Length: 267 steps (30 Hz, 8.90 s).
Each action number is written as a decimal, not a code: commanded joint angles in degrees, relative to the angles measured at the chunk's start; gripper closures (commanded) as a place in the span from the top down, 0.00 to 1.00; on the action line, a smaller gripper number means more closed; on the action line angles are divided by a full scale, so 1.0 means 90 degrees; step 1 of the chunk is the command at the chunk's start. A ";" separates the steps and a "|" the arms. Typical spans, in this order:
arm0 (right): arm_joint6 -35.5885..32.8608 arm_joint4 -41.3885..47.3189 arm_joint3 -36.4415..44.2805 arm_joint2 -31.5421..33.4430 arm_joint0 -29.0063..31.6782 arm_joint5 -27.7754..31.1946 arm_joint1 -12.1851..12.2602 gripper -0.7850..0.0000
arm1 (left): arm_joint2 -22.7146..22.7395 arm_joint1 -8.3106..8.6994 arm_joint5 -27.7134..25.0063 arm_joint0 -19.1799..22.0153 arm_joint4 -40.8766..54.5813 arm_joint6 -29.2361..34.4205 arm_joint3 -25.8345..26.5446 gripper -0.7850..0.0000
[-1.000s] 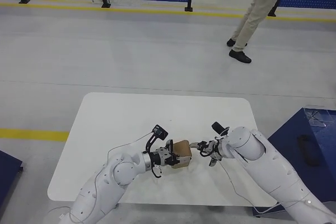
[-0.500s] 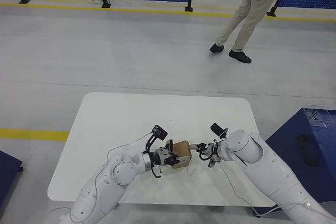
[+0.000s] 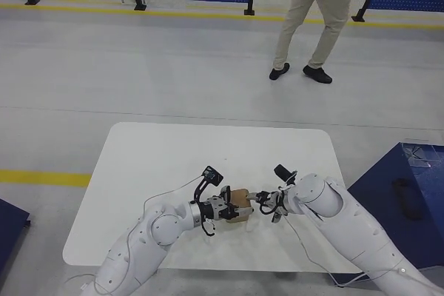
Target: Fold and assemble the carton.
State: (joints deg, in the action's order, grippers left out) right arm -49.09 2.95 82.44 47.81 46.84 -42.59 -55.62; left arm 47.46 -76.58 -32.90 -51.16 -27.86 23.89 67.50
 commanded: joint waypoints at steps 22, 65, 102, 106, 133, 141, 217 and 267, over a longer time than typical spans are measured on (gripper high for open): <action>-0.0087 -0.0266 0.0346 0.0308 0.0233 -0.0049 0.0104 1.00 | -0.0012 -0.0116 -0.0243 0.0049 0.0372 -0.0100 0.0007 1.00; 0.0161 -0.0214 -0.0197 -0.0326 -0.0296 -0.0163 -0.0375 1.00 | 0.0096 -0.0198 -0.0347 0.0157 0.0747 0.0381 -0.0406 1.00; 0.0782 0.0773 -0.0337 0.1303 0.0317 0.0345 -0.0140 1.00 | -0.0036 0.0064 0.4506 -0.3002 -0.5883 -0.2824 0.3495 1.00; 0.0782 0.0773 -0.0337 0.1303 0.0317 0.0345 -0.0140 1.00 | -0.0166 -0.0063 0.5640 -0.3104 -0.6029 -0.3131 0.3111 1.00; 0.0782 0.0773 -0.0337 0.1303 0.0317 0.0345 -0.0140 1.00 | -0.0938 -0.1066 0.6730 -0.1986 -0.4959 -0.4150 0.0190 1.00; 0.0782 0.0773 -0.0337 0.1303 0.0317 0.0345 -0.0140 1.00 | -0.0870 -0.1207 0.6770 -0.1940 -0.4912 -0.4363 0.0013 1.00; 0.0785 0.1031 -0.0485 0.1729 0.0363 0.0635 -0.0085 1.00 | 0.1908 -0.1305 0.0780 -0.2792 -0.0554 -0.4073 0.1164 0.10; 0.0908 0.0825 -0.0534 0.1524 0.0386 0.0419 -0.0128 1.00 | 0.0654 -0.1467 0.4162 -0.1691 -0.4563 -0.2400 0.0845 0.00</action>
State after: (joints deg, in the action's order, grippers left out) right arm -40.92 10.37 77.63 61.52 50.32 -38.82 -56.77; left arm 53.21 -89.80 4.37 -66.28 -68.91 1.59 75.43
